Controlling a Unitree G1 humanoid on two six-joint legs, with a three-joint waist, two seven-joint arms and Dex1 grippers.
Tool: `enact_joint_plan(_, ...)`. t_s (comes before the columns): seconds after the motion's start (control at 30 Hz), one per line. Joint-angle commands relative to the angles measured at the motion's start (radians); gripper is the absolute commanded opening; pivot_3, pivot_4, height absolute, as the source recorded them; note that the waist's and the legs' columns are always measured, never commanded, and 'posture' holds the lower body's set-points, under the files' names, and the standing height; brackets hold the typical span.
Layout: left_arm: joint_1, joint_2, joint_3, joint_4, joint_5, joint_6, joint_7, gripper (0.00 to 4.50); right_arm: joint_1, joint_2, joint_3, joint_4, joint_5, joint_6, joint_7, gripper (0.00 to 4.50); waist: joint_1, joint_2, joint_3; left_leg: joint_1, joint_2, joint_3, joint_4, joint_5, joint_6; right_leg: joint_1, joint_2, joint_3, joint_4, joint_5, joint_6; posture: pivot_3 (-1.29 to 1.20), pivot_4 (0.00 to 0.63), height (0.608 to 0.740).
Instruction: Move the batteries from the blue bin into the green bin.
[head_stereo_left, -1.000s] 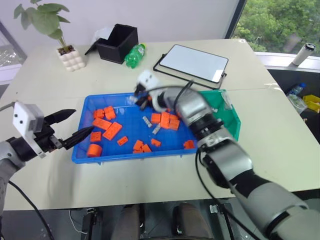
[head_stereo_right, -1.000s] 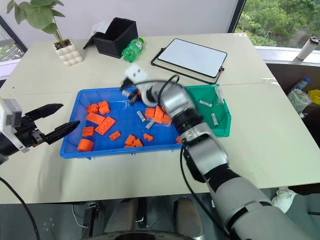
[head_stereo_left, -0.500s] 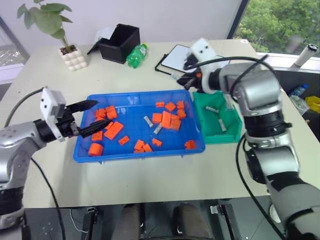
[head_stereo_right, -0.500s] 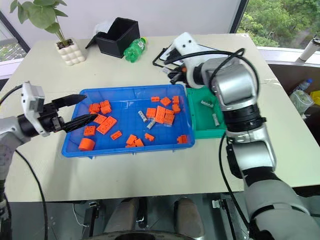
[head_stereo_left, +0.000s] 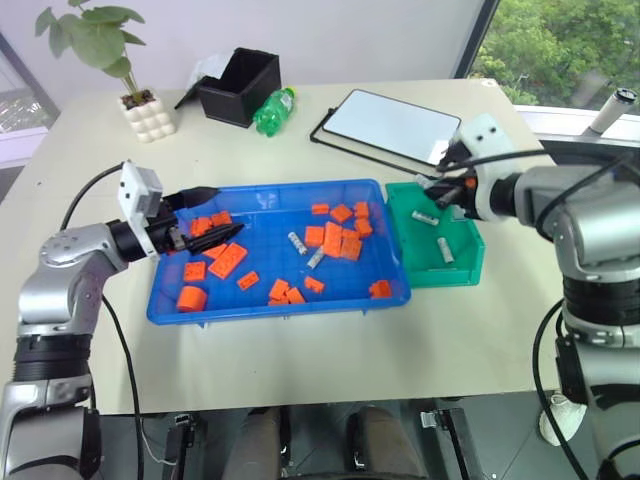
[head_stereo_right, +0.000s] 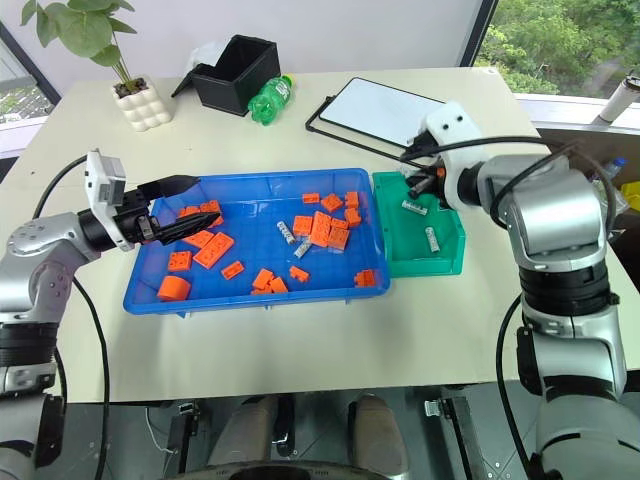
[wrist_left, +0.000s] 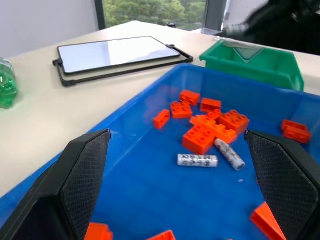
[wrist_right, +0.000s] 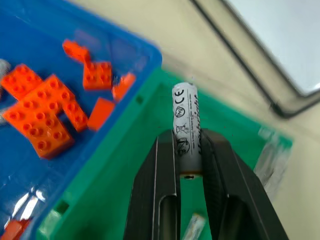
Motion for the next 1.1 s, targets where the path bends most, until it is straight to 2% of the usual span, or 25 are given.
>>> enact_joint_plan(0.03,-0.041,-0.001,0.007,0.010,0.017,-0.035,-0.006,4.50,0.055,-0.007,-0.042,-0.077,0.025,0.005,-0.030,0.08,0.002,0.000,0.000,0.000,0.000,0.000,0.000,0.000,0.000,0.000,0.000,0.000,0.000,0.000,0.000,0.00,0.150,0.740)
enact_joint_plan(0.2,-0.051,0.007,0.009,0.002,0.011,-0.023,-0.020,4.50,0.116,-0.001,-0.052,-0.080,0.040,-0.012,-0.062,0.08,0.002,0.000,0.000,0.000,0.000,0.000,0.000,0.001,-0.002,0.000,0.000,0.000,0.000,0.000,0.000,0.00,0.150,0.740)
enact_joint_plan(0.27,-0.041,0.026,0.011,-0.018,-0.001,0.002,-0.037,4.50,0.136,-0.009,-0.054,-0.069,0.040,-0.036,-0.072,1.12,0.002,0.000,0.000,0.000,0.000,0.000,0.000,0.002,-0.002,0.000,0.000,0.000,0.000,0.000,0.000,0.00,0.150,0.740)
enact_joint_plan(0.3,-0.037,0.035,0.012,-0.025,-0.005,0.014,-0.046,4.50,0.142,-0.012,-0.053,-0.066,0.041,-0.044,-0.077,1.36,0.002,0.000,0.000,0.000,0.000,0.000,0.000,0.002,-0.002,0.000,0.000,0.000,0.000,0.000,0.000,0.00,0.150,0.740)
enact_joint_plan(0.5,-0.023,0.060,0.019,-0.039,-0.008,0.047,-0.073,4.50,0.144,-0.017,-0.045,-0.057,0.041,-0.078,-0.103,4.32,0.002,0.000,0.000,0.000,0.000,0.000,0.000,0.002,-0.002,0.001,0.000,0.000,0.000,0.000,0.000,0.00,0.150,0.740)
enact_joint_plan(0.6,-0.019,0.064,0.021,-0.039,-0.005,0.050,-0.078,4.50,0.123,-0.035,-0.026,-0.041,0.030,-0.118,-0.109,4.43,0.003,0.000,0.000,0.000,0.000,0.000,0.001,0.002,-0.002,0.001,0.000,0.000,0.000,0.000,0.000,0.00,0.150,0.740)
enact_joint_plan(0.7,-0.007,0.073,0.025,-0.041,-0.004,0.052,-0.082,4.50,0.017,-0.018,-0.014,0.002,0.020,-0.185,-0.124,4.43,0.000,0.000,0.000,0.000,0.000,0.000,0.001,0.002,-0.002,0.001,0.000,0.000,0.000,0.000,0.000,0.00,0.150,0.740)
enact_joint_plan(0.87,0.035,0.102,0.019,-0.063,0.012,0.057,-0.095,4.50,-0.115,0.157,0.016,-0.009,0.094,-0.155,-0.137,4.43,-0.007,0.000,0.000,0.001,0.002,0.000,0.000,0.003,-0.004,-0.001,0.002,0.001,0.001,0.000,0.000,0.00,0.150,0.740)
enact_joint_plan(1.0,0.068,0.107,0.034,-0.100,0.010,0.063,-0.075,4.50,-0.089,0.315,0.074,-0.001,0.108,-0.175,-0.174,4.43,-0.001,0.000,0.000,0.000,0.002,0.000,-0.001,0.004,-0.005,-0.001,0.002,0.001,0.001,0.000,0.000,0.00,0.150,0.740)
enact_joint_plan(1.1,0.099,0.107,0.057,-0.149,-0.008,0.079,-0.047,4.50,-0.050,0.385,0.130,0.022,0.107,-0.204,-0.185,4.43,0.006,-0.001,0.000,-0.001,-0.001,0.000,0.002,0.004,-0.004,0.000,0.000,0.001,0.001,0.000,0.000,0.00,0.150,0.740)
